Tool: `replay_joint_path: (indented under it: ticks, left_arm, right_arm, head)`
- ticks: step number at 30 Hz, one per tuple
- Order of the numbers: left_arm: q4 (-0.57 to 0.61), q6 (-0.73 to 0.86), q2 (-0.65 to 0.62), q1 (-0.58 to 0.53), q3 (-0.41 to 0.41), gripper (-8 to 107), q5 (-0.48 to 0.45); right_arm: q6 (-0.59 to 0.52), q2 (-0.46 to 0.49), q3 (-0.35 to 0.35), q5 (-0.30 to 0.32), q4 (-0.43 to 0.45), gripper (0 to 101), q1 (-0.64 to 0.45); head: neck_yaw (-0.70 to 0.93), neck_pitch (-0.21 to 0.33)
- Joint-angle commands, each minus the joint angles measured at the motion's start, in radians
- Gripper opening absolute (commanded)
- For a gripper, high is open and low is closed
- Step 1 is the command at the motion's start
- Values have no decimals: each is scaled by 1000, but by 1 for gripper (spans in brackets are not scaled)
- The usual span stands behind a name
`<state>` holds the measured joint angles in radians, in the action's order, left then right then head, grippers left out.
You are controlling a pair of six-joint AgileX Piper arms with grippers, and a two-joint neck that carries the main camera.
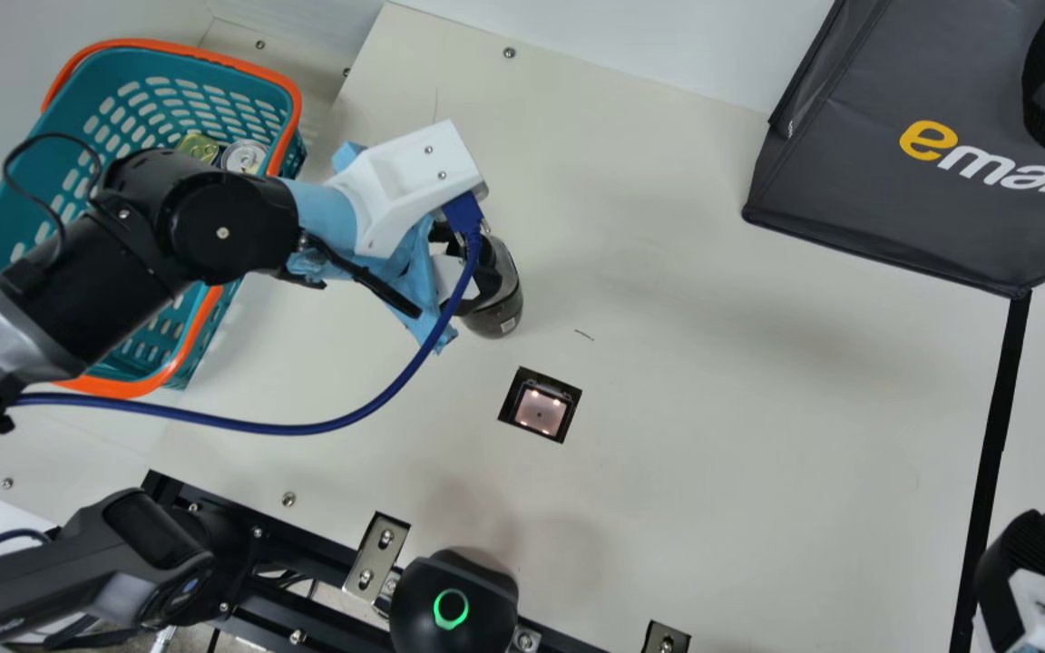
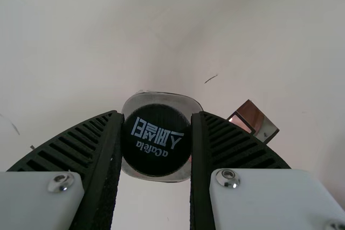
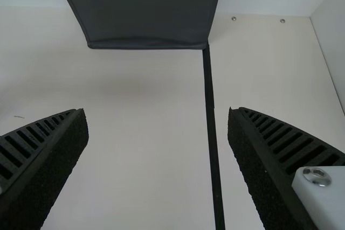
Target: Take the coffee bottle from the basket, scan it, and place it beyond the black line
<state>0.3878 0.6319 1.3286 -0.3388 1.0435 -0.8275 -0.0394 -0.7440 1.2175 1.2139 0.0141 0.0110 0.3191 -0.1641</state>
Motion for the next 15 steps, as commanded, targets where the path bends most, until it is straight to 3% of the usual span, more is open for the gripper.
replay_joint_path:
  ticks: [1,15]
  left_arm:
    - [-1,1,1,0,-1,10,0]
    - [-15,-12,9,-15,3,51,1]
  right_arm:
    - [0,0,0,0,0,91,0]
    - [0,0,0,1,0,91,0]
  head:
    - [2,26]
    - [2,26]
